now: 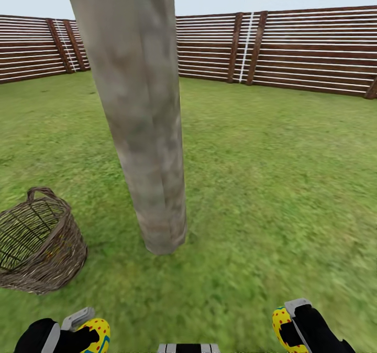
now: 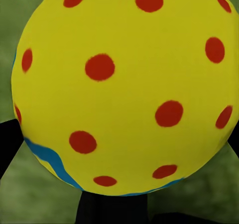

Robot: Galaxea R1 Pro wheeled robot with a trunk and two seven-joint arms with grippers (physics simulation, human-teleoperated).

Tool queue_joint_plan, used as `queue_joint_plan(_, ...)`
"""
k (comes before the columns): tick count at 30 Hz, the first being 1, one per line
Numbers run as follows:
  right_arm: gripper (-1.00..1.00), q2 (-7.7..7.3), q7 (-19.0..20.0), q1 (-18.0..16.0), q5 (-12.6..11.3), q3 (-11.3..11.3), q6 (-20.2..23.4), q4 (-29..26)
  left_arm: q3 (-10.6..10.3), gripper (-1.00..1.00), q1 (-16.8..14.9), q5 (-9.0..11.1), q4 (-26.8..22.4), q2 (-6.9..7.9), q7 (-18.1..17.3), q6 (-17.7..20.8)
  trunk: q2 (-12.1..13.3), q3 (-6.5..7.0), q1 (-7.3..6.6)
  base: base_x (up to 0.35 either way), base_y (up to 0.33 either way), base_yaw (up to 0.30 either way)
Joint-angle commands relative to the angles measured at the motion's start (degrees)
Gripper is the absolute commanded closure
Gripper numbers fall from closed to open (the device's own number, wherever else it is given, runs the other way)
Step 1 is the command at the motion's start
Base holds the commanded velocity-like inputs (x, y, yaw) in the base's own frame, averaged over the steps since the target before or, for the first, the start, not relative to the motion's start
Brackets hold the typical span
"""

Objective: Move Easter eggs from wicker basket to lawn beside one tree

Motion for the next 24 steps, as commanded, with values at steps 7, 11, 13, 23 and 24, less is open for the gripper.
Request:
queue_joint_plan(7, 1.00, -0.33, 4.91, -0.02, 0.57, 0.06, -0.05, -0.27, 0.11, 1.00, -0.03, -0.12, -0.04, -0.04, -0.26, 0.26, -0.02, -0.05, -0.01, 0.000, 0.000, 0.000)
queue_joint_plan(11, 1.00, -0.37, 5.41, -0.02, 0.69, 0.11, 0.00, -0.20, 0.11, 1.00, -0.03, -0.12, -0.03, -0.10, -0.23, 0.26, -0.02, -0.05, -0.01, 0.000, 0.000, 0.000)
queue_joint_plan(13, 1.00, -0.22, 5.15, -0.02, 0.99, 0.04, 0.03, -0.18, 0.11, 1.00, -0.03, -0.12, -0.04, -0.10, -0.27, 0.26, -0.02, -0.05, -0.01, 0.000, 0.000, 0.000)
queue_joint_plan(23, 1.00, -0.11, 4.79, -0.02, 1.38, 0.02, 0.18, -0.02, 0.04, 1.00, -0.03, -0.21, 0.12, -0.10, -0.24, 0.26, -0.13, -1.82, 0.19, 0.000, 0.000, 0.000)
queue_joint_plan(24, 1.00, -0.11, 4.79, -0.02, 1.35, -0.01, 0.18, -0.02, 0.05, 1.00, -0.03, -0.21, 0.13, -0.10, -0.23, 0.26, -0.14, -2.04, 0.22, 0.000, 0.000, 0.000)
